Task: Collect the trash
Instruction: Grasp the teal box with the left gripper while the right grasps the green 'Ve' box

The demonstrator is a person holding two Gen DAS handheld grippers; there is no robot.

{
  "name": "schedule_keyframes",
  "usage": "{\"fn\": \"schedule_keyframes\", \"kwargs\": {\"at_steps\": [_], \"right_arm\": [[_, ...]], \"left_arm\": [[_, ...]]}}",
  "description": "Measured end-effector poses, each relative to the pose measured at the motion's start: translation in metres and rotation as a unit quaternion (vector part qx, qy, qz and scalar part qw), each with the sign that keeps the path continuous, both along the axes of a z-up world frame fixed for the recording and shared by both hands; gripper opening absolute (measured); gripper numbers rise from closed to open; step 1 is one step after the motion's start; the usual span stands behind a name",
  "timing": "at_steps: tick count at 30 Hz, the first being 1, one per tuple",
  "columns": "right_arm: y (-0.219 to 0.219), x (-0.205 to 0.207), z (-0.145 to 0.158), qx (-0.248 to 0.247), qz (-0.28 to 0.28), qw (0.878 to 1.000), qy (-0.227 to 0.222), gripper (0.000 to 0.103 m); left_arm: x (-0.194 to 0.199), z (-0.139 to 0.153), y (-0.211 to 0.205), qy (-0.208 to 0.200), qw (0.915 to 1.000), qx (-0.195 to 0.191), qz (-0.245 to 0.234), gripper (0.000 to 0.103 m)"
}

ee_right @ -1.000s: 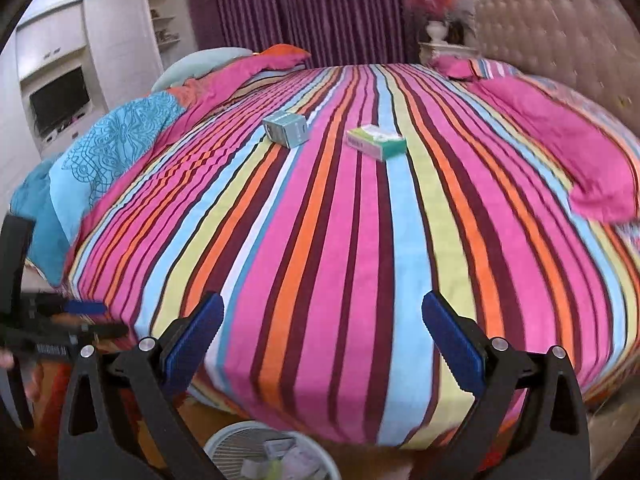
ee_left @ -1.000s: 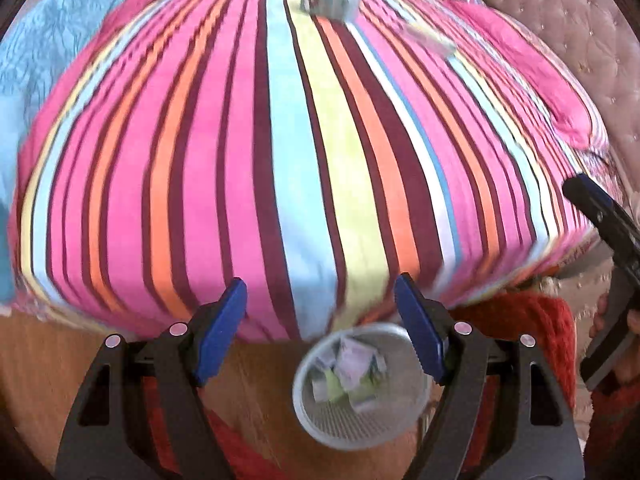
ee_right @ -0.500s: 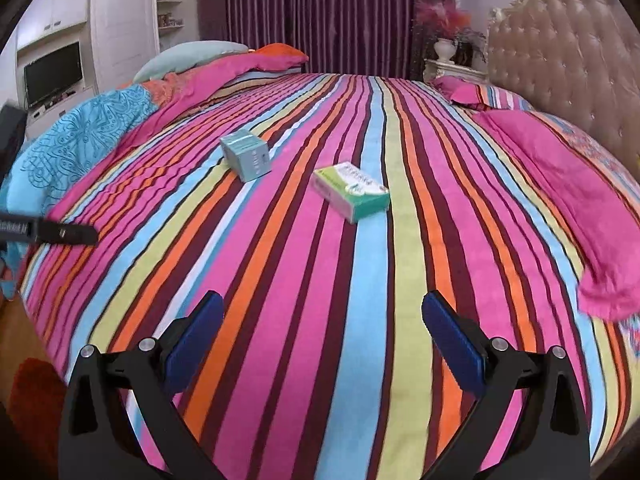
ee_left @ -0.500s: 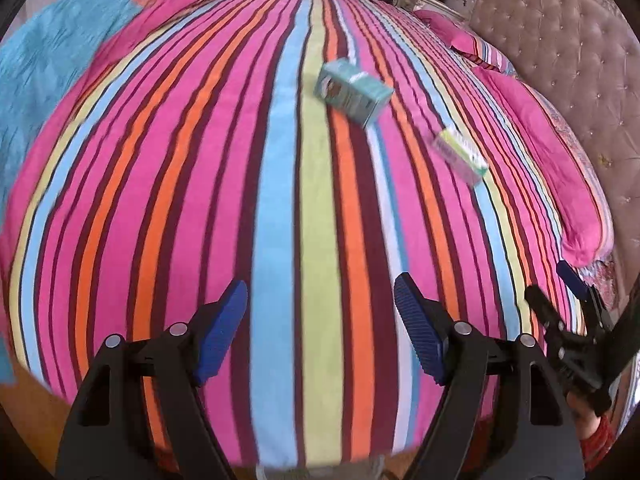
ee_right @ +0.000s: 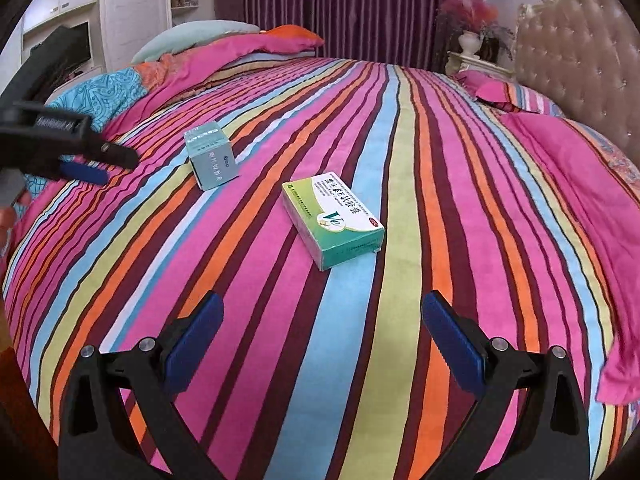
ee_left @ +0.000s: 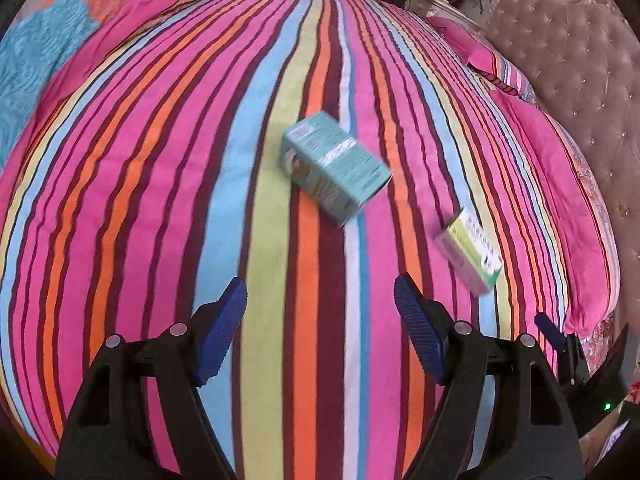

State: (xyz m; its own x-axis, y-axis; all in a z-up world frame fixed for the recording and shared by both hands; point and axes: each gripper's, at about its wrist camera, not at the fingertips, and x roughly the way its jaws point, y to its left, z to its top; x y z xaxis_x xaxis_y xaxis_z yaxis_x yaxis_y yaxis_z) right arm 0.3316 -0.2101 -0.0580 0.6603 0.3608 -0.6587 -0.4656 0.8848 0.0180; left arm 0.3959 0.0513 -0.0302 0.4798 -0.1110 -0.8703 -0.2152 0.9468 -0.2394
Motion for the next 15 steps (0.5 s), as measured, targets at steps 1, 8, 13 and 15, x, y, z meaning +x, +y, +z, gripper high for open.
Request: {"fn": "schedule_keyframes", "kwargs": {"at_steps": [1,8,13,15], "right_arm": [[0.000,0.003,-0.001,-0.001,0.004,1.000,0.000,0.095],[-0.001,0.026,-0.005,-0.004,0.019,1.000,0.003,0.095],[0.002,0.039,-0.008,-0.003,0.036,0.999,0.004,0.095],[0.004,0.042,-0.007,-0.004,0.046,0.999,0.001,0.095]], "left_arm": [[0.009,-0.001,-0.002,0.001,1.0000,0.000,-0.004,0.074],[0.048,-0.007,-0.003,0.011,0.9997,-0.019,0.008,0.074],[0.069,-0.008,-0.001,0.016,0.9974,-0.054,0.044,0.074],[0.079,-0.007,-0.004,0.019,0.9974,-0.051,0.047,0.074]]}}
